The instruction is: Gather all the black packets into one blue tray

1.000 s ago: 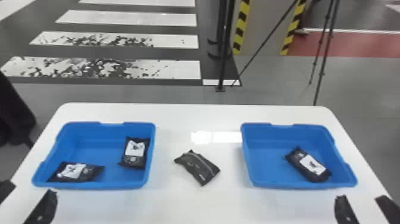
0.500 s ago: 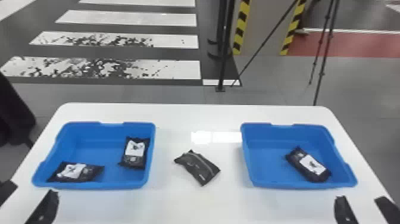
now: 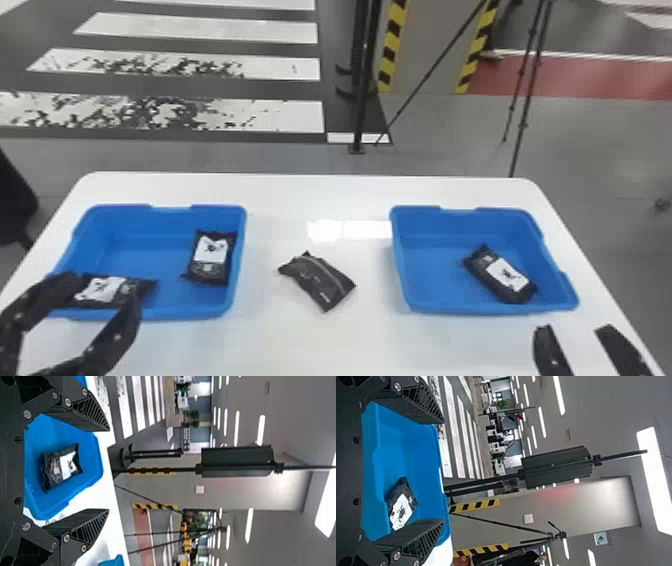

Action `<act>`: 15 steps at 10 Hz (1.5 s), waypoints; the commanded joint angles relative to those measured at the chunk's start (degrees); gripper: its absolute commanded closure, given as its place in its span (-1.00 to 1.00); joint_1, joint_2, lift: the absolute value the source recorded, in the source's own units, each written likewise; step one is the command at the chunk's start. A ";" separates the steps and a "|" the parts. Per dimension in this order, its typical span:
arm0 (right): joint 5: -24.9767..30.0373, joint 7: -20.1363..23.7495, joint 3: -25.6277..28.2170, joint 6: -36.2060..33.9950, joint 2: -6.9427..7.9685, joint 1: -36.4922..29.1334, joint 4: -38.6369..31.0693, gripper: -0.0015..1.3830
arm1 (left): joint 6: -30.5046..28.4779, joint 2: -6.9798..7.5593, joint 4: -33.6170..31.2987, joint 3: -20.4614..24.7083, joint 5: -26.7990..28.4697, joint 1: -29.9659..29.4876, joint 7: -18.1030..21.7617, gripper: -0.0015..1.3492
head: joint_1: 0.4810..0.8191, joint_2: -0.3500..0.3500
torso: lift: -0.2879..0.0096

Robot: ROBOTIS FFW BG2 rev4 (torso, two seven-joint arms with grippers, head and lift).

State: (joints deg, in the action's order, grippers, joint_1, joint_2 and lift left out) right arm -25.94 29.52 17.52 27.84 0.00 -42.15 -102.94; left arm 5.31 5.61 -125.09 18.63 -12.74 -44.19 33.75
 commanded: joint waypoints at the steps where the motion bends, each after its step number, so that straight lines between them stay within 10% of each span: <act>1: -0.23 0.10 -0.38 0.00 0.05 0.39 0.50 -0.79 | -4.46 1.86 1.98 -3.09 3.83 5.80 1.67 -0.51 | 0.27 -0.36 | 0.20; 7: -1.48 0.27 -1.53 0.00 0.05 1.38 1.90 -0.79 | -10.09 6.43 28.13 -18.40 10.69 35.05 13.36 -0.50 | 0.27 -0.70 | 0.20; 15: -2.51 0.54 -1.87 0.00 0.05 2.64 2.89 -0.79 | -7.70 5.64 54.29 -38.74 24.17 60.65 19.34 -0.54 | 0.27 -1.00 | 0.20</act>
State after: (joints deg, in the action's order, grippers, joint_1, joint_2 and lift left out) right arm -28.43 30.06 15.65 27.85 0.00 -39.55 -100.10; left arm -2.06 11.47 -72.86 -18.34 11.24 15.25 53.07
